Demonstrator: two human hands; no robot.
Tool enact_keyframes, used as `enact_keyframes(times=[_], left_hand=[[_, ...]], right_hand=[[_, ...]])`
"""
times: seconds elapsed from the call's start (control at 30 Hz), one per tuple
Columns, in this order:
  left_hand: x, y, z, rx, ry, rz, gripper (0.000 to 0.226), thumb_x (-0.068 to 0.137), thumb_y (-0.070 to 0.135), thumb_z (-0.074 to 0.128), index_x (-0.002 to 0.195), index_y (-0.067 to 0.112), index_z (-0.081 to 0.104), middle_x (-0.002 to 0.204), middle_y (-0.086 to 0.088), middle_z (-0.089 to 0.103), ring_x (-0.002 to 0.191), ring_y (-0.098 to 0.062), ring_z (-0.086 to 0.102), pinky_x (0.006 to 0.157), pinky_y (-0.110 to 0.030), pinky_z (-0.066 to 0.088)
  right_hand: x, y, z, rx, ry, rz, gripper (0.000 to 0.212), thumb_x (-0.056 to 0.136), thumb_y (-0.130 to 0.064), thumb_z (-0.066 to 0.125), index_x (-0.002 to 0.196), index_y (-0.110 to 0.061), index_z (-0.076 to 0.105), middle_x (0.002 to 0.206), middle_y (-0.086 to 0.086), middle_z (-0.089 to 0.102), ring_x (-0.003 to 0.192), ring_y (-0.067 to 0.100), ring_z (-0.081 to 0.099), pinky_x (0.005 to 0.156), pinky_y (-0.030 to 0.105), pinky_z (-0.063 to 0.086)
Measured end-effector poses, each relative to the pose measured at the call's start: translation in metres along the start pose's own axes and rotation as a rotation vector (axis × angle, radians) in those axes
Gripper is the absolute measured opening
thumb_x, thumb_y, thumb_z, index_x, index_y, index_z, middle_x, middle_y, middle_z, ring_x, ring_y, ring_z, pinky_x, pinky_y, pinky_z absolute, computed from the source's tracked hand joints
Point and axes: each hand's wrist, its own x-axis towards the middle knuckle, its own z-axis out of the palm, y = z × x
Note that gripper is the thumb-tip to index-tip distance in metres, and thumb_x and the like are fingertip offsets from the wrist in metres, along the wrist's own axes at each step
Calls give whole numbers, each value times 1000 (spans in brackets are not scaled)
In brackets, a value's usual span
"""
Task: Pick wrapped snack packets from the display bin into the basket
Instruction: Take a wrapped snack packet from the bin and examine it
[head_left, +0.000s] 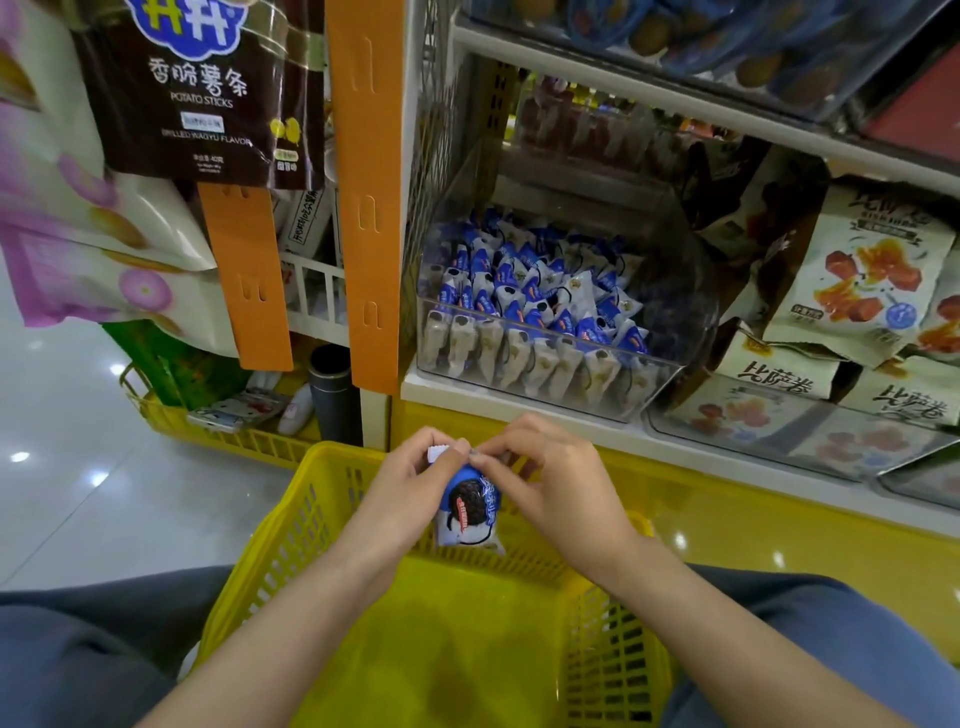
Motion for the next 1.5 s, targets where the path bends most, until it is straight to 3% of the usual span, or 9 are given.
enact_keyframes(times=[0.13,0.23,0.43,0.6,0.77,0.9,1.1,1.37,1.5], left_hand=[[0,2,2,-126,-15,-53,22,85,25,62,104,15,57,87,1,72,72,-8,69,58,-19,53],[0,1,2,-162,19,-22,26,83,11,64,107,11,54,99,-7,68,74,-13,70,62,-22,56],[3,5,-6,-126,224,91,4,89,11,58,89,15,60,89,-4,68,73,-5,66,64,-19,56],[3,7,-9,-95,283,113,10,91,11,55,81,12,58,83,-2,67,76,-8,63,67,-19,53],[3,8,-10,28,248,165,20,85,2,58,69,13,55,70,1,58,71,-10,55,70,-28,47],[-3,7,-4,186,172,262,20,85,3,59,70,17,55,79,-3,65,74,-9,60,61,-24,46],[-8,8,-4,340,102,383,11,88,12,60,78,17,58,71,3,60,61,-1,50,56,-18,39],[-6,6,-5,336,101,378,16,90,17,58,76,24,58,69,2,61,65,-7,55,58,-27,43],[-4,4,-5,271,65,302,16,89,13,58,74,19,59,66,9,60,63,0,55,57,-15,43]], right_hand=[[7,2,0,422,132,388,12,88,-15,62,76,-20,63,70,-11,62,66,4,62,57,19,53],[13,4,-5,746,200,637,11,93,-11,53,83,-10,59,85,8,64,69,11,64,53,21,55],[6,1,-1,816,-126,768,17,98,-16,44,91,-3,52,87,10,66,66,10,66,56,18,55],[-2,10,11,238,-393,612,22,92,-21,55,110,-8,51,110,5,56,98,15,55,89,32,48],[-5,5,14,216,-113,320,53,87,-33,59,133,-16,38,130,-5,46,121,5,43,101,22,38],[-5,3,13,179,-62,156,35,88,-31,59,122,-25,50,116,-11,51,110,-1,48,97,19,41],[1,-2,7,341,-28,248,16,83,-12,67,88,-22,56,90,-2,65,83,6,61,74,16,50],[1,-5,1,314,19,207,11,79,-16,71,78,-22,62,79,-9,64,77,2,60,72,14,48],[-4,-3,0,104,31,-4,6,80,-16,70,81,-17,64,79,-8,60,78,4,55,70,17,46]])
